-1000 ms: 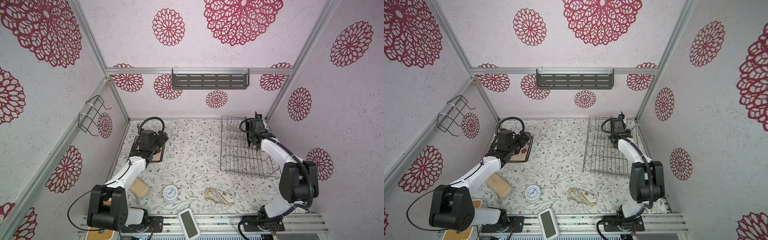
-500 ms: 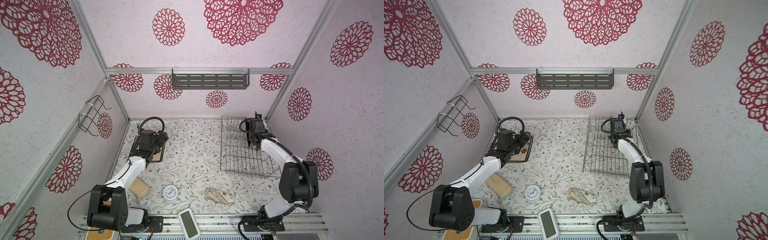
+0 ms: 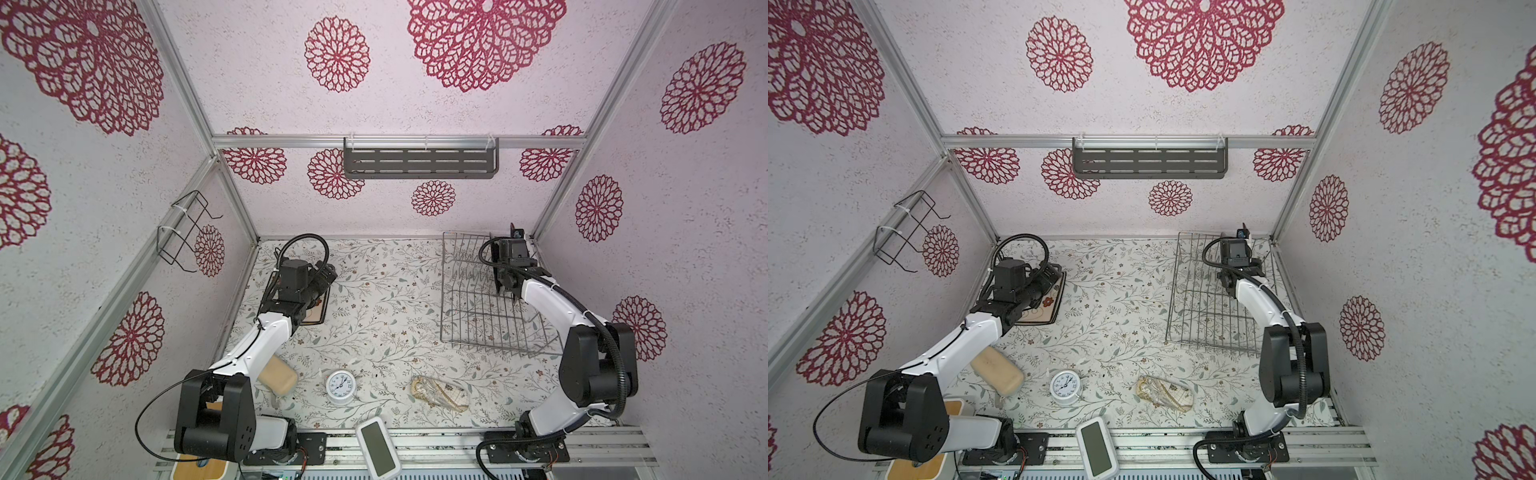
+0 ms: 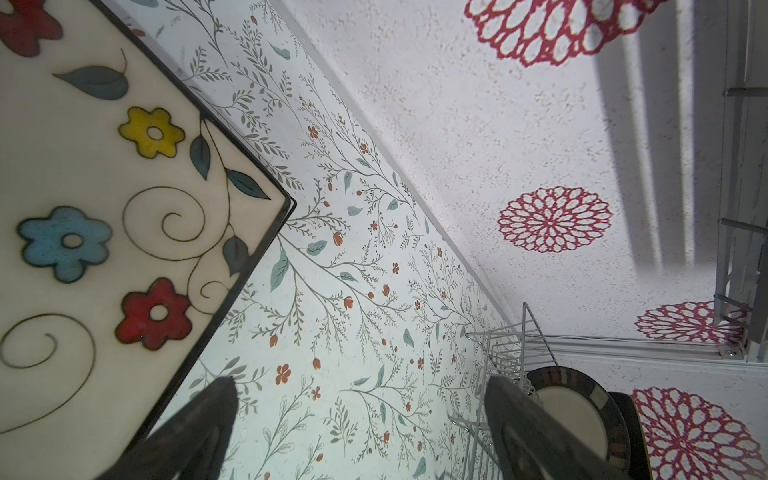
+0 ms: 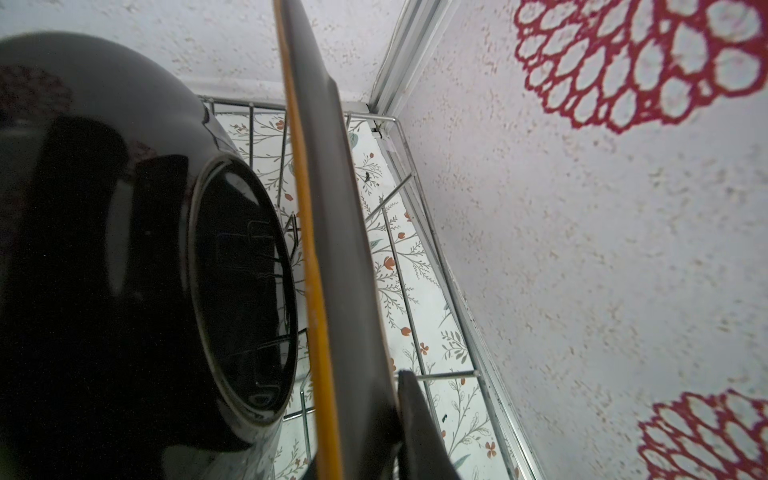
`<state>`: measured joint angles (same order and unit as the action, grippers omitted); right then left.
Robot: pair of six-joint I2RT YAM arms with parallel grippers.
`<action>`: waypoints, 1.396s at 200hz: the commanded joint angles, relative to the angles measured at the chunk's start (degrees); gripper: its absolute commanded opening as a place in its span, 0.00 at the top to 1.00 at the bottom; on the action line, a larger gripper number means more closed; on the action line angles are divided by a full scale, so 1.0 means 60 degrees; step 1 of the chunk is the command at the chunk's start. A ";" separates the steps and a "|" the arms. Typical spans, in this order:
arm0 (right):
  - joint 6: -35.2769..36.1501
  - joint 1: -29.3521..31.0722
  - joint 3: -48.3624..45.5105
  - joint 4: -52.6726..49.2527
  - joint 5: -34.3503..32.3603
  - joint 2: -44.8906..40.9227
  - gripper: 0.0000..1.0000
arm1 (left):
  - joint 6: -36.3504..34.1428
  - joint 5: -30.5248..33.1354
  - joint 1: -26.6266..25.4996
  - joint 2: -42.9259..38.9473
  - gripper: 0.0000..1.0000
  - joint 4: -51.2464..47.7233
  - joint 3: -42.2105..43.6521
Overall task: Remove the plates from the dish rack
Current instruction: 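Close the right gripper on the rim of the dark square plate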
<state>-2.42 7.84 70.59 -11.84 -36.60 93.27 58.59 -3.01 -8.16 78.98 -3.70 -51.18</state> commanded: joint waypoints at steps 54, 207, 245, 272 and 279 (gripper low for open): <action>0.0140 0.0156 0.0101 0.0914 -0.0601 -0.1269 1.00 | 0.0022 -0.0085 -0.0077 -0.0024 0.03 0.0319 -0.0092; 0.0549 0.0396 0.0342 0.0995 -0.0907 -0.2206 1.00 | 0.0086 -0.0145 -0.0090 0.0042 0.03 0.0383 -0.0172; 0.0705 0.0494 0.0350 0.1097 -0.1255 -0.2427 1.00 | 0.0094 -0.0144 -0.0119 0.0049 0.03 0.0401 -0.0188; 0.0905 0.0570 0.0273 0.1341 -0.1573 -0.2563 1.00 | 0.0094 -0.0144 -0.0133 0.0064 0.03 0.0420 -0.0190; 0.0964 0.0582 0.0287 0.1368 -0.1615 -0.2582 1.00 | 0.0093 -0.0144 -0.0134 0.0065 0.03 0.0424 -0.0186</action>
<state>1.80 10.74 69.19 -13.80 -39.27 83.88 59.22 -3.60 -8.34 79.11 -2.55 -51.18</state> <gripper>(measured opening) 0.142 0.974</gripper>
